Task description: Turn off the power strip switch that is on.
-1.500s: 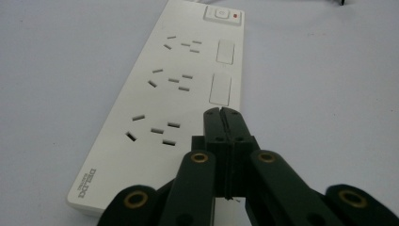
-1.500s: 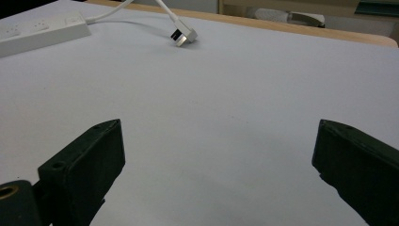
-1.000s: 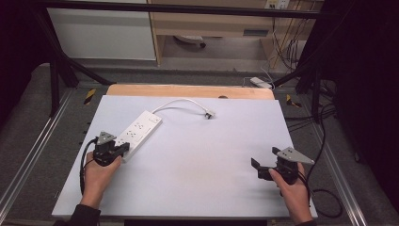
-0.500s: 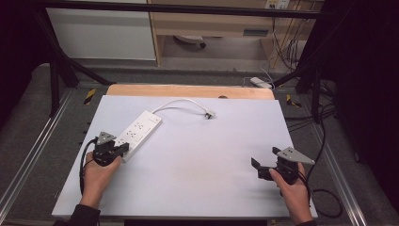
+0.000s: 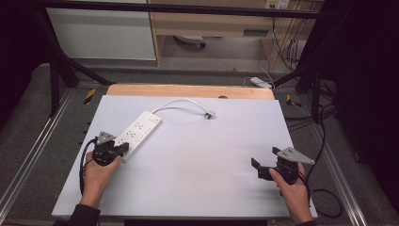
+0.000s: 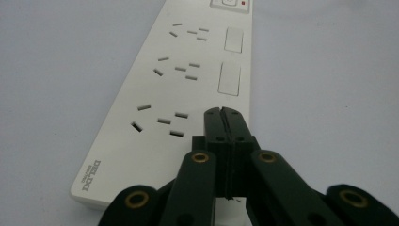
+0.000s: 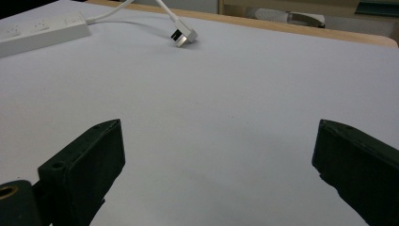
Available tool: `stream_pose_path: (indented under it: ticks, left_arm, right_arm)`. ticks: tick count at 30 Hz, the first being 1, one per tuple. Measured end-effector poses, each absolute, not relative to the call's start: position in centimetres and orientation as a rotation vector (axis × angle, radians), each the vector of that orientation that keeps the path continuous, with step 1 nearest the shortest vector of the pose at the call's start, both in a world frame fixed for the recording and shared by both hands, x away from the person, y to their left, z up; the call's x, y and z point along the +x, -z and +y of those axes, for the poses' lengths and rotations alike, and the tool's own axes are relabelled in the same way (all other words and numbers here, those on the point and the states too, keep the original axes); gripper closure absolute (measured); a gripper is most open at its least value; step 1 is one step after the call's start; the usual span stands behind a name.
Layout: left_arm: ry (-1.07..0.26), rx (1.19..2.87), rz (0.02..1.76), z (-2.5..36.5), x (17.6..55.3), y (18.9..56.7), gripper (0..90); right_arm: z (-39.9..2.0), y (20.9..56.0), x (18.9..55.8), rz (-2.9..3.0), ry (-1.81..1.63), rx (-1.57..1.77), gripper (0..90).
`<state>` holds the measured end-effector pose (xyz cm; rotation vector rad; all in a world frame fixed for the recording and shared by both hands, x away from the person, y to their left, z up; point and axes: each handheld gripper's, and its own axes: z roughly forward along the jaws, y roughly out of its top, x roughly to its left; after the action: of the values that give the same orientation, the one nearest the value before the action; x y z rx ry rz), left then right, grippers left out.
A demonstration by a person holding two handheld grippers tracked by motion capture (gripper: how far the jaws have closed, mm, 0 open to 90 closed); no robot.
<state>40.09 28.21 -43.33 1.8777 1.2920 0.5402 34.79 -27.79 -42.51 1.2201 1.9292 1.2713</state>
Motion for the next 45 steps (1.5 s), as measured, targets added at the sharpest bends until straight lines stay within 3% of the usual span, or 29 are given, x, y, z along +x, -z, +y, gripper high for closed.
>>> stream_pose_path:
  ticks: [28, 30, 33, 45]
  left_arm:
    - [-0.533, 1.898, 1.312, 28.25, 40.18, 43.38, 90.0]
    - [-0.484, 1.851, 1.322, 28.50, 40.20, 43.59, 90.0]
    - [-0.558, 1.904, 1.304, 28.12, 40.16, 43.42, 90.0]
    - [-0.580, 1.868, 1.272, 28.04, 39.92, 43.19, 90.0]
  right_arm:
    - [-27.77, 42.51, 34.77, 1.932, -1.272, 1.221, 3.5]
    - [-27.77, 42.51, 34.77, 1.931, -1.272, 1.220, 3.5]
    - [-27.77, 42.51, 34.79, 1.934, -1.270, 1.220, 3.5]
    - [-27.72, 42.51, 34.79, 1.934, -1.269, 1.213, 3.5]
